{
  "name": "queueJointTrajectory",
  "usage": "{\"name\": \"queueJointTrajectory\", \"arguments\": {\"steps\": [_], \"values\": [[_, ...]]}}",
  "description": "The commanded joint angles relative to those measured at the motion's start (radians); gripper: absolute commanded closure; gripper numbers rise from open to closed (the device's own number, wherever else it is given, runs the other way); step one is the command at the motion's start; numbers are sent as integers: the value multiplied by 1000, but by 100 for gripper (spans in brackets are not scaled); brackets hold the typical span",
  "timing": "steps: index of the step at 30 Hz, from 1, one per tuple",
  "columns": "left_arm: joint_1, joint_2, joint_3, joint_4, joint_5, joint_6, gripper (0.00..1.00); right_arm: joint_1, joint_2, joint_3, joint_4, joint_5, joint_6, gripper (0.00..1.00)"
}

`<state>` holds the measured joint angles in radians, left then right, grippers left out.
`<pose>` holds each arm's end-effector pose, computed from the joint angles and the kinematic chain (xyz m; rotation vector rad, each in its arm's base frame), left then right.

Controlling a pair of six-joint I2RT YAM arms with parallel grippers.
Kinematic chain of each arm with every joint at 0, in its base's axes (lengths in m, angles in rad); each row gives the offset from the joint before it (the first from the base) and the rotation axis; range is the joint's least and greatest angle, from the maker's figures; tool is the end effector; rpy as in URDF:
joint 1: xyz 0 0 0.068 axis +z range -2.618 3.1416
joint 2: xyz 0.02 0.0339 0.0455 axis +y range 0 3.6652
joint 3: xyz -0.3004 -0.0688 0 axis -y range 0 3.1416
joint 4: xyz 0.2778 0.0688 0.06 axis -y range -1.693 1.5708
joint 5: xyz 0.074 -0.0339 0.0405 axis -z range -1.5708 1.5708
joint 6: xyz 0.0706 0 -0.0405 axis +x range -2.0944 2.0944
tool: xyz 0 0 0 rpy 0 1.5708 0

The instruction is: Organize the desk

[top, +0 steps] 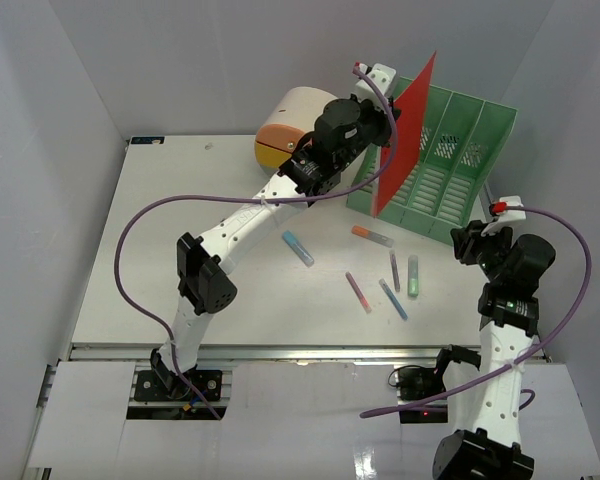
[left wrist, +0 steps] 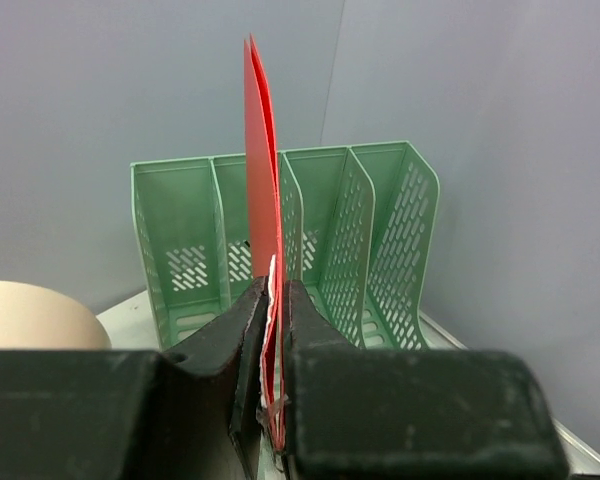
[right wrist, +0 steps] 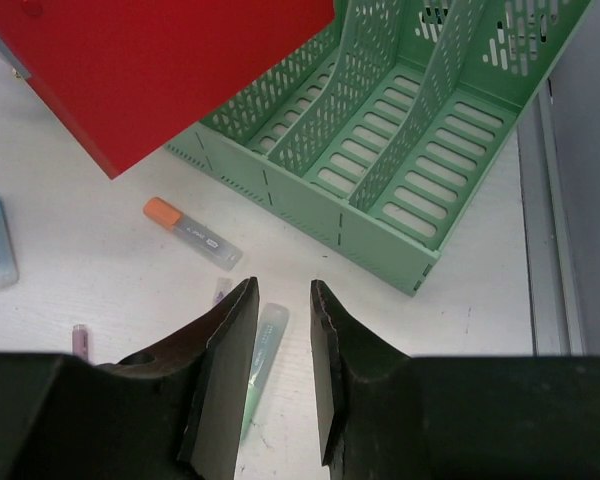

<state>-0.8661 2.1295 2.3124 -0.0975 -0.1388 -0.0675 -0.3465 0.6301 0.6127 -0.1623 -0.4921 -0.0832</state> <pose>0.3863 -0.4392 0.4900 0.4837 1.4415 -0.6491 0.1901 -0.0332 0.3213 -0.1296 1.7255 0.1142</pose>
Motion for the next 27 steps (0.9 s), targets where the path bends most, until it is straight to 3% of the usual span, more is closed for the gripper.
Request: {"name": "queueJointTrajectory", "arguments": {"steps": [1,27], "values": [[-1,23,44,157,18,17,100,-27,-45,-56,115,-45,19,66],[-2,201,148,437,-13,11,100,-48,-107,-136,185,-117,31,66]]}}
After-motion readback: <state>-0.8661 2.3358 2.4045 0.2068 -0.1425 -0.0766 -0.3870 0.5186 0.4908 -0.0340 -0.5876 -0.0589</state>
